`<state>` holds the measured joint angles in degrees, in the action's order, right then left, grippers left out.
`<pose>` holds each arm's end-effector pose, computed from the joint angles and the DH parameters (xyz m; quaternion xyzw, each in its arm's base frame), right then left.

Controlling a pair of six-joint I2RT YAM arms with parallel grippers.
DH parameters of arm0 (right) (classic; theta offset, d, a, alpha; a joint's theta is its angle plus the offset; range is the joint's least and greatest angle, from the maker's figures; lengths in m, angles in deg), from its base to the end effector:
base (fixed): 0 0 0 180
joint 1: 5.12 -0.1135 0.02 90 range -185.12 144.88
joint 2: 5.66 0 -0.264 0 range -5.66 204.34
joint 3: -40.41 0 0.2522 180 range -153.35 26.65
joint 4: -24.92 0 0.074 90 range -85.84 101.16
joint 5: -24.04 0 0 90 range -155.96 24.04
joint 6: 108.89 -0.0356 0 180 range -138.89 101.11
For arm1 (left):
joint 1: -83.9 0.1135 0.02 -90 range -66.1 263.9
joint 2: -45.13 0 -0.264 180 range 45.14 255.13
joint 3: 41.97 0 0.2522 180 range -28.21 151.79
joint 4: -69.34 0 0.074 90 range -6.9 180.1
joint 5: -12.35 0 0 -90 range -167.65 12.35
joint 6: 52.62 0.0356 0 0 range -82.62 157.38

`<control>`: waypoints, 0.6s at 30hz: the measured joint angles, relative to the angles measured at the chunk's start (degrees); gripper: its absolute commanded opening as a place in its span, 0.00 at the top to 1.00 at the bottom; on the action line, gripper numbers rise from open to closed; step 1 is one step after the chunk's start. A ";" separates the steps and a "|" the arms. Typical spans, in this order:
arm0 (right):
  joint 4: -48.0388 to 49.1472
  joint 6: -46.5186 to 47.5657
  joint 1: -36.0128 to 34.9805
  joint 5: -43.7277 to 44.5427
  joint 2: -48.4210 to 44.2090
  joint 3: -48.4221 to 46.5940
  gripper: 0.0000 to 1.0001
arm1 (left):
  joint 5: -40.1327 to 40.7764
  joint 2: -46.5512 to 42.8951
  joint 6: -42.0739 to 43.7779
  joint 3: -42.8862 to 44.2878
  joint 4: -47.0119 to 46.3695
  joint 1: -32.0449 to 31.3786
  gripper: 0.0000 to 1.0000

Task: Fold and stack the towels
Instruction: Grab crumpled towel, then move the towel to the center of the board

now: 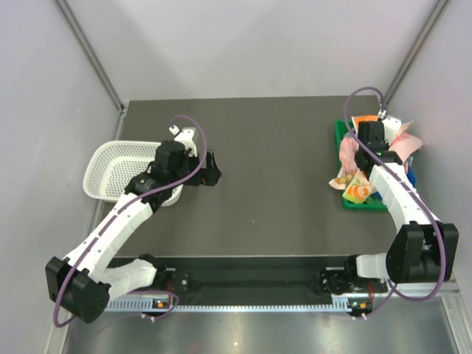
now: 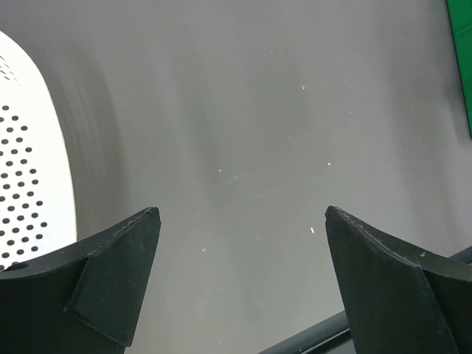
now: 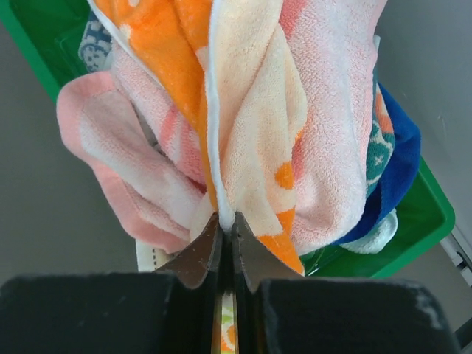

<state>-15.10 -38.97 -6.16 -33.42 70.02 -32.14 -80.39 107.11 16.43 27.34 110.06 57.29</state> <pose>0.2827 -0.0140 0.2844 0.2555 0.8503 -0.1828 0.4223 0.2117 -0.1079 0.3184 0.0548 0.8786 -0.2104 0.4253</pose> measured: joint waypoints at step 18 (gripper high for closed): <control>-8.13 3.13 -31.32 -1.40 9.60 -39.19 1.00 | 3.28 0.00 0.07 0.02 0.07 0.00 0.01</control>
<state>-23.23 -35.84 -37.48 -34.82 79.61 -71.33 -77.11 107.11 16.50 27.36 110.12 57.29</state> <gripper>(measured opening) 0.021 0.987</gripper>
